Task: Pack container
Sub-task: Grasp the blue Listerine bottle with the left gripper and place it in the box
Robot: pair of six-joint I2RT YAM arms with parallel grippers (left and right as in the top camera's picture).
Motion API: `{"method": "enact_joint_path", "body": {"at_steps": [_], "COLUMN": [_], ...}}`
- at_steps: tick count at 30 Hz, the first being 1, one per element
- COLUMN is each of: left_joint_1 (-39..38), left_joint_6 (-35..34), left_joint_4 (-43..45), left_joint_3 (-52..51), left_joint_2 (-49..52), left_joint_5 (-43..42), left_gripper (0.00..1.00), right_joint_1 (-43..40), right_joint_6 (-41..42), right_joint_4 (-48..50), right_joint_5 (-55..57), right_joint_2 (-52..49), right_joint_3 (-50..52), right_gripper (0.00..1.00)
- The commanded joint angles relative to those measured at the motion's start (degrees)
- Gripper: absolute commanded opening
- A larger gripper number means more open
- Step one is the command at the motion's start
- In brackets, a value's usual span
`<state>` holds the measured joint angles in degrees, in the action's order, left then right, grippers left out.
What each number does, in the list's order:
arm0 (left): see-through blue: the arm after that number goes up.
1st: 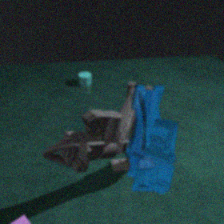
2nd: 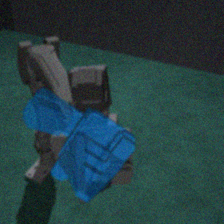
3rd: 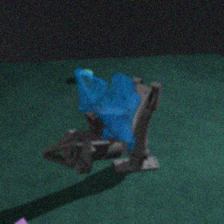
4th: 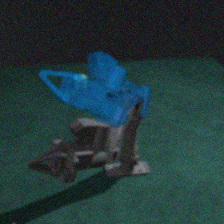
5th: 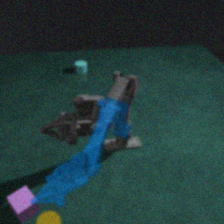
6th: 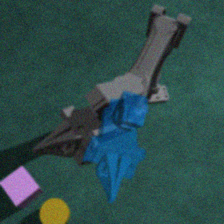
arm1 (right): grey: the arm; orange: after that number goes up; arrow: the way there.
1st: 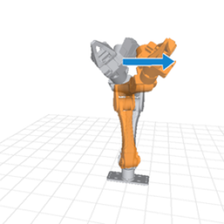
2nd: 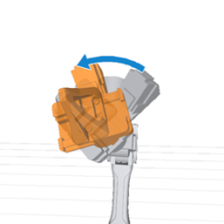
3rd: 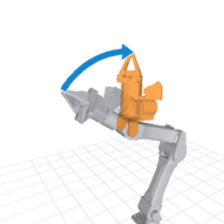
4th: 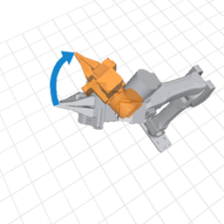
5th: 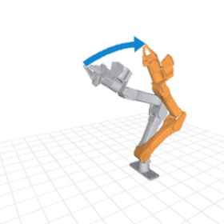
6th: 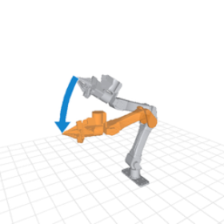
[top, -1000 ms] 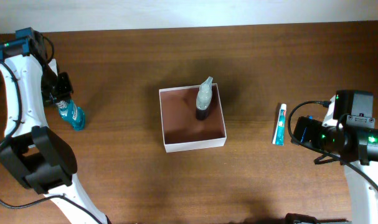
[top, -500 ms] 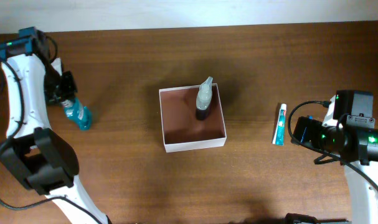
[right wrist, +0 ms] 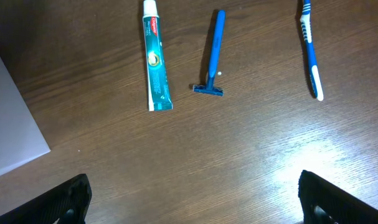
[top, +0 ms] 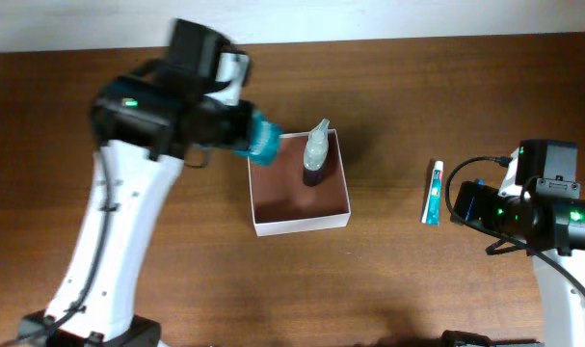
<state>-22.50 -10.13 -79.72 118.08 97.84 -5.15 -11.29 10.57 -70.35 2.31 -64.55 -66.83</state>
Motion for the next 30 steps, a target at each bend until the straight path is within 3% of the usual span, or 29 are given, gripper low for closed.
{"method": "enact_joint_path", "body": {"at_steps": [1,12,23,25,30], "left_joint_1": [-3.0,-4.0,-4.0,-4.1,-4.4], "left_joint_6": [-4.3,-4.7,-4.8,-4.8,-4.8], "left_joint_4": [2.5,6.6,8.2,8.2,8.3], "left_joint_3": [0.6,0.6,0.6,0.6,0.6], "left_joint_2": [2.3,16.9,24.0,24.6,24.7], "left_joint_5": [3.4,5.0,8.4,7.9,7.9], "left_gripper": [0.00,0.00,0.01,0.19,0.37], "right_joint_1": [-0.4,-0.4,-0.4,-0.4,-0.4], "right_joint_6": [0.2,0.2,0.2,0.2,0.2], "right_joint_4": [-0.4,-0.4,-0.4,-0.4,-0.4], "right_joint_5": [-0.2,-0.2,-0.2,-0.2,-0.2], "right_joint_2": [0.5,0.5,0.5,0.5,0.5], "right_joint_3": [-1.0,-1.0,-1.0,-1.0,-1.0], "right_gripper": [0.99,0.99,0.99,0.99,0.99]}}
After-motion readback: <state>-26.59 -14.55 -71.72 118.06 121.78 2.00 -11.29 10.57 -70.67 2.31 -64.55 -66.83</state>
